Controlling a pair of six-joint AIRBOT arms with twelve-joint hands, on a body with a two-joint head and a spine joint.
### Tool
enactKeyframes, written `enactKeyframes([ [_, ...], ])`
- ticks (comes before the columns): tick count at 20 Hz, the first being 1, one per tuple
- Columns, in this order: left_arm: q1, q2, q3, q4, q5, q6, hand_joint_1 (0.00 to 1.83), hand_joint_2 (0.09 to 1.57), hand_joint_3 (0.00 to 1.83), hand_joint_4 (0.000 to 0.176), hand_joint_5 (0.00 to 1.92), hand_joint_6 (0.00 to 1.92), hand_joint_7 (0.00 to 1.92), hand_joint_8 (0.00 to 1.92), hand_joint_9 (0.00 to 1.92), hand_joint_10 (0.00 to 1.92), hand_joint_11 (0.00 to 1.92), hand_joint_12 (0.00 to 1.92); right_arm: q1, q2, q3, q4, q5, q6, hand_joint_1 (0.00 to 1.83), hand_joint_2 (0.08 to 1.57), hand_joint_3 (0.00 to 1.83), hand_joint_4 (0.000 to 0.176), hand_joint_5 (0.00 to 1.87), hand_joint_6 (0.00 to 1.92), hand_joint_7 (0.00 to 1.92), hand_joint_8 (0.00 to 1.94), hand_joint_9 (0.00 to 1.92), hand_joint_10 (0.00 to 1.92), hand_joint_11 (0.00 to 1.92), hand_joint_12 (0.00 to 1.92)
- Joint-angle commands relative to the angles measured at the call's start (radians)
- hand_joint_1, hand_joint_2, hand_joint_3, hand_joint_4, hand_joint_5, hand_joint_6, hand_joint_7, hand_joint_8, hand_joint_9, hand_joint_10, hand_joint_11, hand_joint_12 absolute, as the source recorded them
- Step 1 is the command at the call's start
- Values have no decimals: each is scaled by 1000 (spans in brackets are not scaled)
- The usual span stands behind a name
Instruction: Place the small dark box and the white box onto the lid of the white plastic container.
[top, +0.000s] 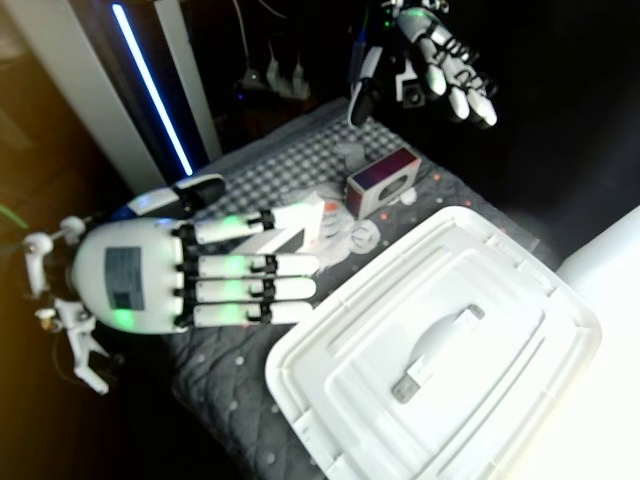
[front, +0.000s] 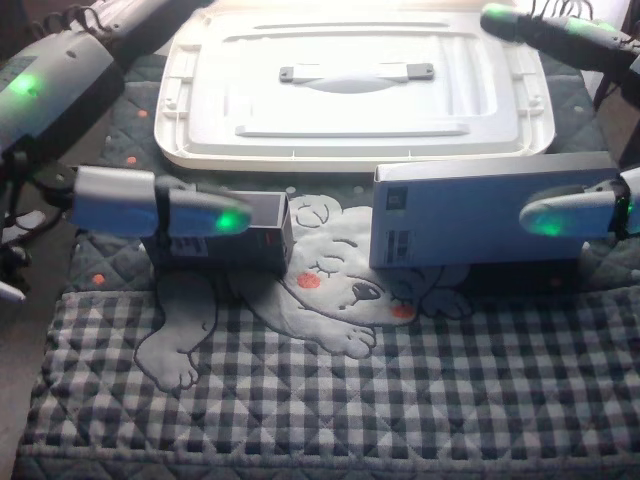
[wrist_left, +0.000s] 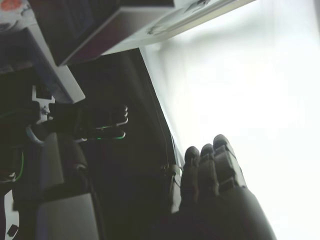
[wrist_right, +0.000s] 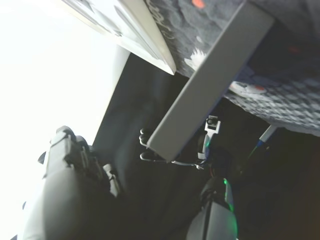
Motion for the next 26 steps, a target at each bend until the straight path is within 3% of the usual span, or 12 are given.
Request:
enactKeyframes([
  [1,-3,12,-3,1,-129,-9,569,760,14,0,67,0,94,1,120,3,0,427,11,10,4,43,117,5,675,637,65,0,205,0,240,1,203,9,0,474],
  [5,0,15,-3,1,-131,-9,560,756,3,0,63,0,132,8,134,4,0,428,11,10,4,43,117,5,695,628,31,5,234,10,247,1,195,0,0,459],
  [6,0,15,-3,1,-129,-9,593,779,9,0,53,0,102,1,117,0,0,403,11,10,4,43,117,5,717,629,25,30,217,2,214,2,163,1,0,406],
  [9,0,12,-2,3,-101,-9,510,759,0,7,116,16,121,11,120,5,0,352,11,10,5,42,117,5,808,622,9,65,198,2,171,1,105,0,0,259],
  [11,0,4,5,8,-69,-9,508,799,10,1,79,1,120,2,123,2,0,364,11,9,6,42,117,4,841,573,0,27,213,3,179,2,108,1,0,279],
  [12,0,1,9,11,-55,-9,526,778,0,7,68,0,117,0,111,0,0,336,11,6,7,41,116,4,874,582,0,24,216,2,199,6,116,3,0,303],
  [14,-1,-7,19,16,-18,-9,564,770,0,0,62,0,111,0,101,1,0,297,11,-3,12,40,112,3,833,582,0,53,209,0,217,6,123,4,0,345],
  [18,-21,-28,36,27,49,-8,650,711,0,0,109,4,160,4,158,7,0,419,11,-12,17,36,84,3,839,522,0,26,231,0,250,1,142,2,0,448],
  [21,-44,-44,54,44,114,-8,665,704,0,0,125,2,162,1,156,4,0,442,11,-21,21,31,62,3,860,547,1,28,242,2,246,0,186,7,0,534],
  [24,-54,-64,76,51,167,-8,685,675,0,0,166,1,217,4,209,0,0,596,11,-30,28,23,37,3,829,570,8,59,249,2,231,0,202,6,0,541],
  [25,-57,-70,83,52,180,-8,670,716,14,20,74,0,130,5,120,4,0,456,11,-34,31,21,29,3,834,576,11,54,241,0,233,1,201,5,0,539],
  [26,-59,-79,92,52,196,-8,678,732,19,23,62,2,138,14,116,9,0,426,11,-37,35,17,20,3,848,573,7,45,235,0,233,1,196,2,0,527],
])
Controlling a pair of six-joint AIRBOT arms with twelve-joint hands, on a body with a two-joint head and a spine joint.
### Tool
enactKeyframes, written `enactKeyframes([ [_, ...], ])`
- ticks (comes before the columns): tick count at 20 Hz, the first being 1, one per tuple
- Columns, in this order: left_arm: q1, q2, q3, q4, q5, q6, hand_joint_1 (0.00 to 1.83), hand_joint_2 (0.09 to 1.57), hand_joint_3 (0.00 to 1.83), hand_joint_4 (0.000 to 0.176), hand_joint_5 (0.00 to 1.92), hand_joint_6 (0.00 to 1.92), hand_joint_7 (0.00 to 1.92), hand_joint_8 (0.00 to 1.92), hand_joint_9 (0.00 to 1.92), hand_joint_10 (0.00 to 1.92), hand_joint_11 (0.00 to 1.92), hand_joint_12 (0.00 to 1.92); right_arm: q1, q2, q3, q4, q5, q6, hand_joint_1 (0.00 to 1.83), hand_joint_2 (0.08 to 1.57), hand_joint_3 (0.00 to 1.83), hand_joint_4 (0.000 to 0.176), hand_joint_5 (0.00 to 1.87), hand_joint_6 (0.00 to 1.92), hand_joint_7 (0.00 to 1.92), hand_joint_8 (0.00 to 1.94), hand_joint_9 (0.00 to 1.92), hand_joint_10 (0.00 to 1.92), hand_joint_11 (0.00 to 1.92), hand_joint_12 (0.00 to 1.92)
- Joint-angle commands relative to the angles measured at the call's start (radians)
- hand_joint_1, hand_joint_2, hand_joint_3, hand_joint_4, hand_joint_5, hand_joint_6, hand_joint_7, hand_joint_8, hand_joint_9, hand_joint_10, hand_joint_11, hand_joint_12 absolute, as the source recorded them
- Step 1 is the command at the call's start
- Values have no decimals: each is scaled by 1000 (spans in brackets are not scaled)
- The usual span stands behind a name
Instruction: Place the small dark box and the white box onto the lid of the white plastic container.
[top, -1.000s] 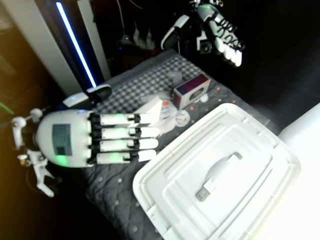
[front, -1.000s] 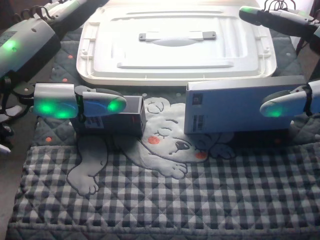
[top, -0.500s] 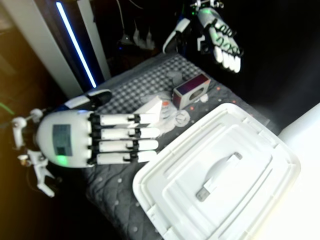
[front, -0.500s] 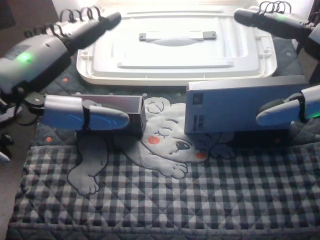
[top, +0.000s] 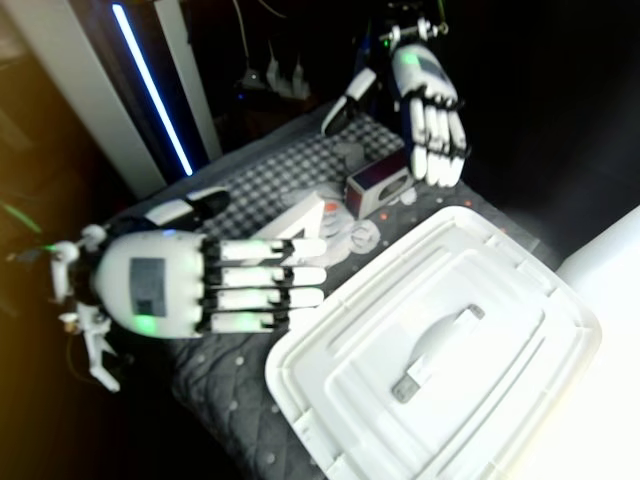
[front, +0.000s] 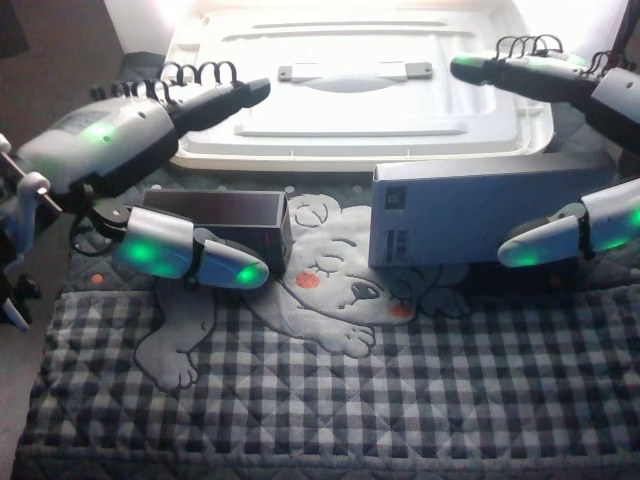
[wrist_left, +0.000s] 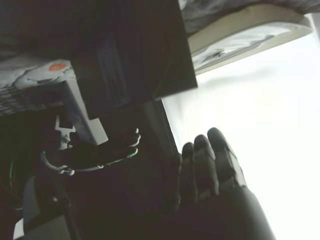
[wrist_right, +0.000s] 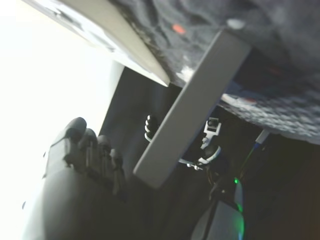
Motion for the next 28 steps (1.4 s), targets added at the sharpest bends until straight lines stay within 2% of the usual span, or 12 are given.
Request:
enactKeyframes([
  [1,-17,-2,8,-3,-105,-6,655,734,15,37,38,2,136,8,88,5,0,372,11,7,7,30,103,3,865,571,4,33,242,2,259,7,209,5,0,568],
  [6,-19,-19,26,-1,-63,-6,516,750,1,100,9,1,65,2,47,5,0,405,11,-6,18,17,64,3,889,606,7,23,253,2,268,1,203,4,0,514],
  [9,-20,-33,41,-1,-29,-6,529,748,1,110,38,0,88,3,103,7,0,21,11,-13,23,11,48,3,887,619,5,10,288,5,315,8,245,8,0,596],
  [11,-20,-35,43,1,-13,-6,556,772,0,47,115,5,146,5,122,7,53,41,11,-16,24,10,45,3,954,647,4,0,437,12,487,12,425,22,0,822],
  [13,-20,-37,44,3,-8,-6,801,889,0,0,280,6,402,7,342,16,56,584,11,-17,24,10,42,3,1071,714,6,0,651,19,701,12,673,31,204,976],
  [16,-20,-41,47,2,-15,-7,1239,939,0,0,803,41,883,24,924,67,591,891,11,-18,24,10,42,3,1193,822,2,0,986,29,1029,19,1065,71,690,1043],
  [17,-20,-41,49,2,-13,-7,1367,997,2,0,1045,530,1202,336,1105,715,679,1176,11,-18,24,10,42,3,1262,947,14,0,1163,450,1404,52,1194,104,485,1288],
  [19,-20,-42,50,3,-12,-6,1412,1000,0,0,1114,609,1371,306,1148,901,865,1314,11,-19,24,9,43,3,1288,988,0,0,1401,87,1290,583,1177,460,421,1617],
  [22,-19,-45,52,3,-17,-6,1410,1020,0,0,1063,686,1272,494,1154,941,962,1299,11,-20,24,6,43,3,1291,1007,0,0,1388,92,1203,800,1017,1146,617,1762],
  [26,-19,-48,54,3,-22,-6,1414,996,1,0,1151,532,1322,423,1187,860,945,1274,11,-20,24,7,43,3,1300,1004,0,0,1313,214,1254,734,1124,1010,873,1503],
  [27,-20,-48,55,2,-25,-6,1413,1002,1,0,1141,542,1299,480,1160,897,900,1328,11,-20,24,7,43,3,1233,990,0,0,1327,319,1086,1238,1030,1570,939,1837],
  [28,-20,-48,56,2,-29,-7,1408,1017,1,0,1137,534,1232,613,1114,983,849,1434,11,-20,24,7,46,3,1271,1057,0,0,1257,280,1024,1217,936,1416,785,1747],
])
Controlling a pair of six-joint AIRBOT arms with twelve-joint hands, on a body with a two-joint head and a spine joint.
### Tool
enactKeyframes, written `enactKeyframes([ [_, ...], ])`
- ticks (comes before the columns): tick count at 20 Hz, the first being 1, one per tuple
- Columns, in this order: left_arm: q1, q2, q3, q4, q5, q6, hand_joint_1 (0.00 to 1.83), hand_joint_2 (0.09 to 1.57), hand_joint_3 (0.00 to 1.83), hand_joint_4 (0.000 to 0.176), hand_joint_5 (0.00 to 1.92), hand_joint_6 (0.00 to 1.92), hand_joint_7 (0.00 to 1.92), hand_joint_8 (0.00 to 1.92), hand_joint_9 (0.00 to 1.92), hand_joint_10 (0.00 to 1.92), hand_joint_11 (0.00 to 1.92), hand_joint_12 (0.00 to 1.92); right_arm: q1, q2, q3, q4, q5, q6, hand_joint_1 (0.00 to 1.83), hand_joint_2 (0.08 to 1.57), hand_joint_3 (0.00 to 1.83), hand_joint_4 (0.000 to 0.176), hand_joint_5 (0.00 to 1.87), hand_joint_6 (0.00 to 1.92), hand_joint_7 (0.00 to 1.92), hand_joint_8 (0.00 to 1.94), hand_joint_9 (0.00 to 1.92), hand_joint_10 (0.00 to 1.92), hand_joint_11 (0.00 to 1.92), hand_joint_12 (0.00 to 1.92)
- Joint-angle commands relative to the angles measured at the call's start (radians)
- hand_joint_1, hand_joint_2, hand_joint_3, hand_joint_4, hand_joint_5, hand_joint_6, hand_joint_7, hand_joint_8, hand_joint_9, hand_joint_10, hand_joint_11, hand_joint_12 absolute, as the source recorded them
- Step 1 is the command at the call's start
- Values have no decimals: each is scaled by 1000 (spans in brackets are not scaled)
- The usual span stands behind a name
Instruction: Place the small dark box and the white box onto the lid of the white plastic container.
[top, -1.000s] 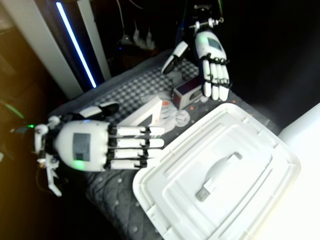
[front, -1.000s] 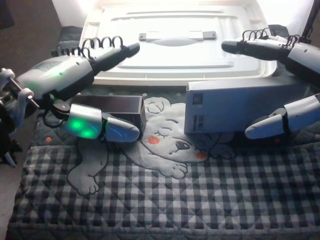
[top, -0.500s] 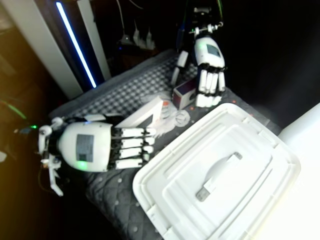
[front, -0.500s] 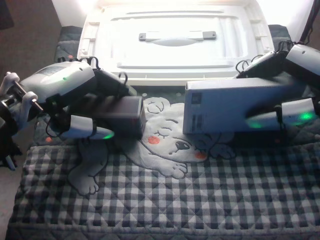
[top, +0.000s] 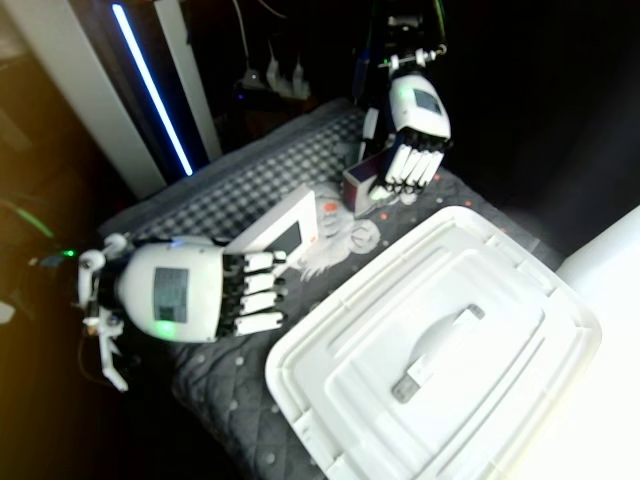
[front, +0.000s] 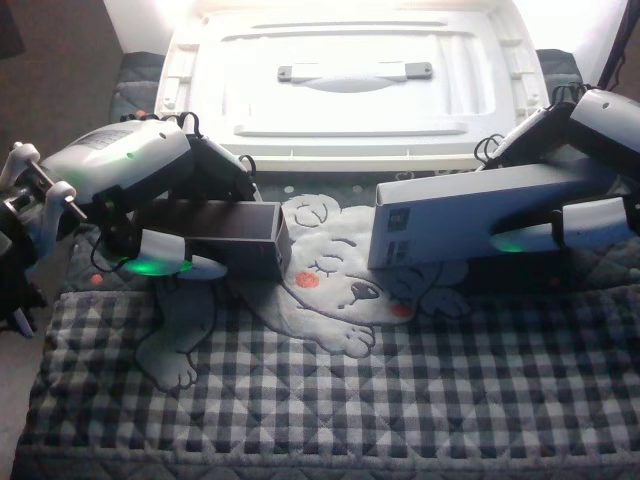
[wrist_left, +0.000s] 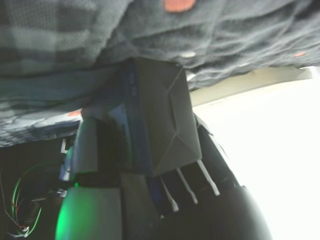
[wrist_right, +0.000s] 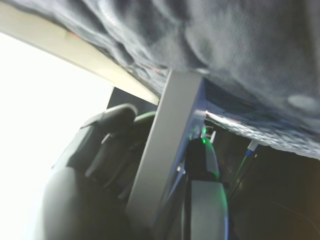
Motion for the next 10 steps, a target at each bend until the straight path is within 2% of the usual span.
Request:
enactKeyframes([
  [1,-13,-1,6,-8,-130,-6,1319,1039,1,0,1199,377,1141,942,1056,1107,847,1645,11,8,4,27,115,3,1281,1061,0,0,1295,196,1021,1176,893,1280,690,1684],
  [2,-15,-1,8,-9,-139,-7,1294,1065,2,0,1196,334,1058,1138,1011,1337,872,1777,11,8,4,27,122,3,1284,1059,0,0,1306,164,1031,1153,892,1290,689,1708],
  [3,-23,-2,12,-9,-144,-7,1229,1029,0,0,1206,525,1003,1520,992,1763,960,1892,11,9,5,28,133,3,1228,1006,0,0,1315,327,1028,1302,1017,1664,960,1878],
  [4,-35,-4,17,-5,-142,-7,1354,1087,4,0,1118,499,962,1218,921,1434,764,1701,11,9,5,29,141,3,1275,1048,4,0,1233,306,1066,1156,1043,1515,949,1827],
  [5,-54,-9,28,4,-138,-16,1376,1096,5,0,1002,748,987,1053,927,1248,709,1480,12,13,9,37,154,3,1292,1038,0,0,1239,298,1138,998,1076,1288,933,1694],
  [6,-65,-16,43,16,-140,-37,1375,1079,1,0,1069,694,1021,932,965,1174,680,1410,12,13,15,50,169,3,1292,1047,0,0,1241,257,1121,1037,1131,1382,1017,1801],
  [7,-76,-24,61,29,-146,-63,1379,1073,0,0,1108,589,1032,932,979,1166,661,1429,12,13,21,65,185,3,1294,1044,0,0,1205,330,1154,970,1168,1289,1054,1752],
  [8,-85,-29,72,35,-153,-83,1382,1089,3,0,1034,714,993,982,952,1181,667,1358,12,12,25,75,196,2,1294,1044,0,0,1190,361,1158,962,1183,1255,1067,1725],
  [9,-100,-35,83,39,-159,-90,1385,1083,2,0,961,918,1017,879,1021,1052,790,1126,14,13,31,86,207,2,1299,1033,1,0,1159,455,1214,838,1218,1060,1088,1519],
  [10,-114,-36,90,40,-164,-90,1382,1065,0,0,1005,812,1067,811,1082,996,871,1058,42,13,35,83,208,-4,1301,1023,0,0,1151,502,1262,734,1269,884,1113,1399],
])
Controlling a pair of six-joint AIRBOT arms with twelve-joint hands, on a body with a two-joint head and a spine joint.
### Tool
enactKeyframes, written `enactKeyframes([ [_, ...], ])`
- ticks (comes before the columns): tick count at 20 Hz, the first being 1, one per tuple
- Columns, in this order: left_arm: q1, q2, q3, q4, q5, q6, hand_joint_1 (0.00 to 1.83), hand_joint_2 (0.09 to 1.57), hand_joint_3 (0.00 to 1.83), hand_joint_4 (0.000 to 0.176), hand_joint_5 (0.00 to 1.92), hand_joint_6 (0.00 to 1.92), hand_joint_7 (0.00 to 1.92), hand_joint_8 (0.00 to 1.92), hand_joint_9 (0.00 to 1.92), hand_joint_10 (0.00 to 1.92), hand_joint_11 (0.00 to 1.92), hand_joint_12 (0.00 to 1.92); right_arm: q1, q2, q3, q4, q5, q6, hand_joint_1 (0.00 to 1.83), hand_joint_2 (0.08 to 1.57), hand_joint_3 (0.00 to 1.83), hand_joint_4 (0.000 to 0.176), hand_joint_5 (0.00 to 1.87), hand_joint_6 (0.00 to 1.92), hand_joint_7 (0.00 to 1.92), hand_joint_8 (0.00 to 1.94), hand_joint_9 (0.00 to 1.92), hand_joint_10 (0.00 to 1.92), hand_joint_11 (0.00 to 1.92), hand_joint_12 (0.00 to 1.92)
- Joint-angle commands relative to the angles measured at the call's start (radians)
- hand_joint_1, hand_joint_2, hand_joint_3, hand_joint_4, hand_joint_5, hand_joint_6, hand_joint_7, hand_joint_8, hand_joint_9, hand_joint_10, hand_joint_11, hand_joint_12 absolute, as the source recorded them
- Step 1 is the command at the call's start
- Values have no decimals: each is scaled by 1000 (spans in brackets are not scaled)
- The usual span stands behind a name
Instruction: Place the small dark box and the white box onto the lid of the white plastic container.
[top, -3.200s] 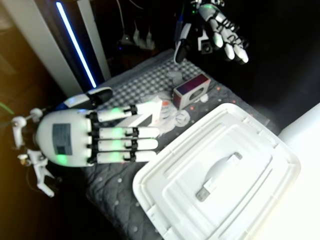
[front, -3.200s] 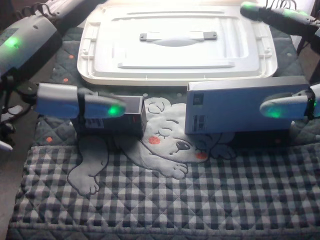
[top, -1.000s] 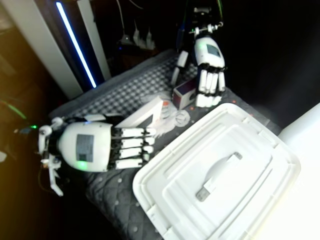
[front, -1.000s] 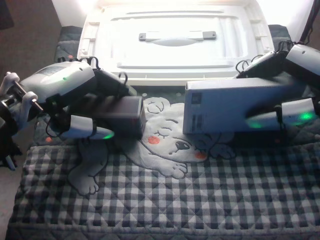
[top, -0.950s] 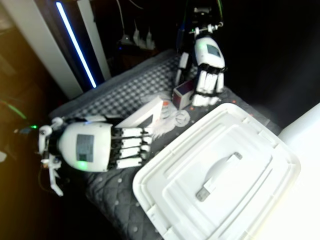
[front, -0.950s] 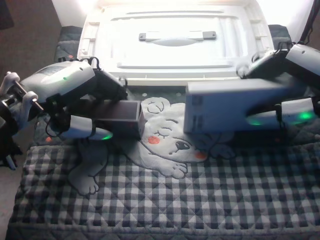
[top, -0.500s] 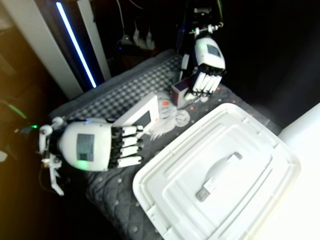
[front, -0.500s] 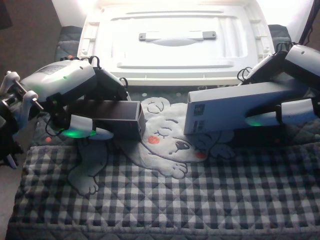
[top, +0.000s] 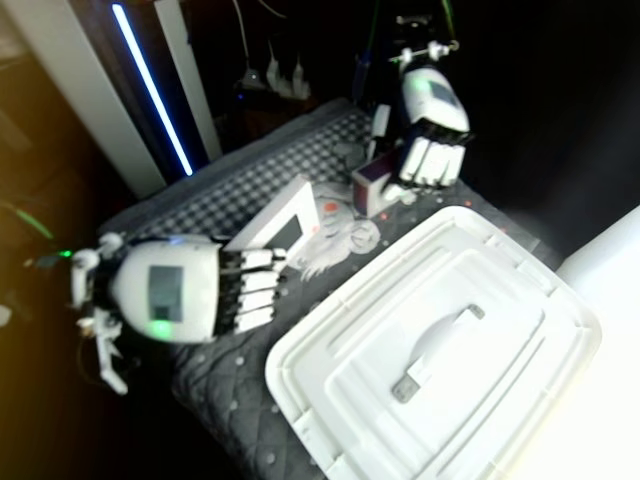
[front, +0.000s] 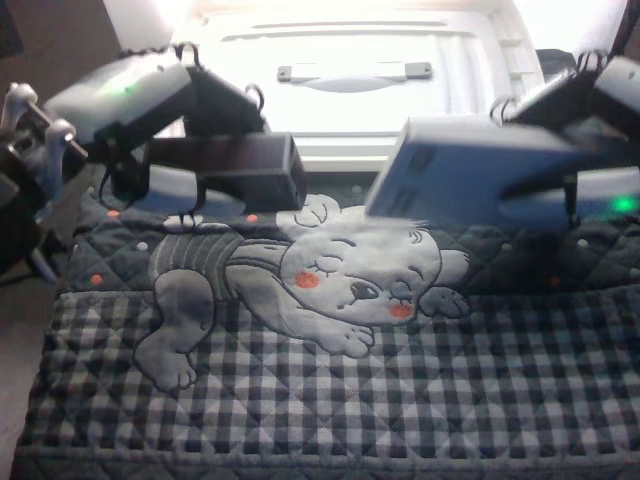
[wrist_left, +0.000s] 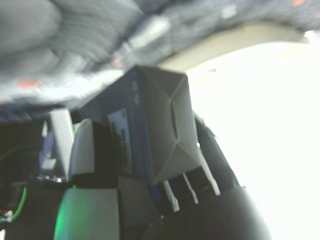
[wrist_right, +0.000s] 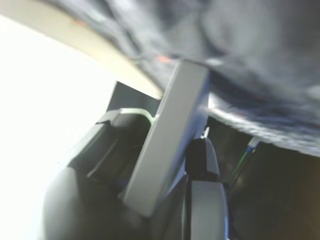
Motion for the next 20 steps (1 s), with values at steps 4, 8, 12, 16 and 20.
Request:
enactKeyframes([
  [4,-79,-3,41,8,-104,-7,1389,1052,0,0,965,909,1142,630,1154,901,936,1060,89,19,3,9,144,-45,1216,1034,5,0,1161,619,1232,859,1240,1267,1102,1730],
  [8,-165,-54,115,61,-26,-7,1390,1070,3,0,939,923,1056,798,1099,970,929,1057,139,21,19,-3,134,-112,1196,1027,0,0,1180,646,1206,1245,1287,1611,1293,1893],
  [12,-267,-111,174,127,38,-6,1384,1069,0,0,965,886,1115,752,1040,1038,767,1140,231,11,43,-67,77,-129,1272,1025,0,0,1121,683,1273,583,1234,609,1029,1212],
  [16,-354,-249,306,108,107,-10,1377,1110,2,0,939,1001,931,996,947,1148,797,1120,276,-15,119,-90,-10,-130,1385,1091,2,0,988,770,1039,911,950,1189,699,1166],
  [20,-441,-276,374,108,212,-10,1133,998,0,4,371,161,325,122,324,144,144,695,400,-65,201,-161,-228,-129,1043,1064,0,24,280,106,240,105,180,105,18,547],
])
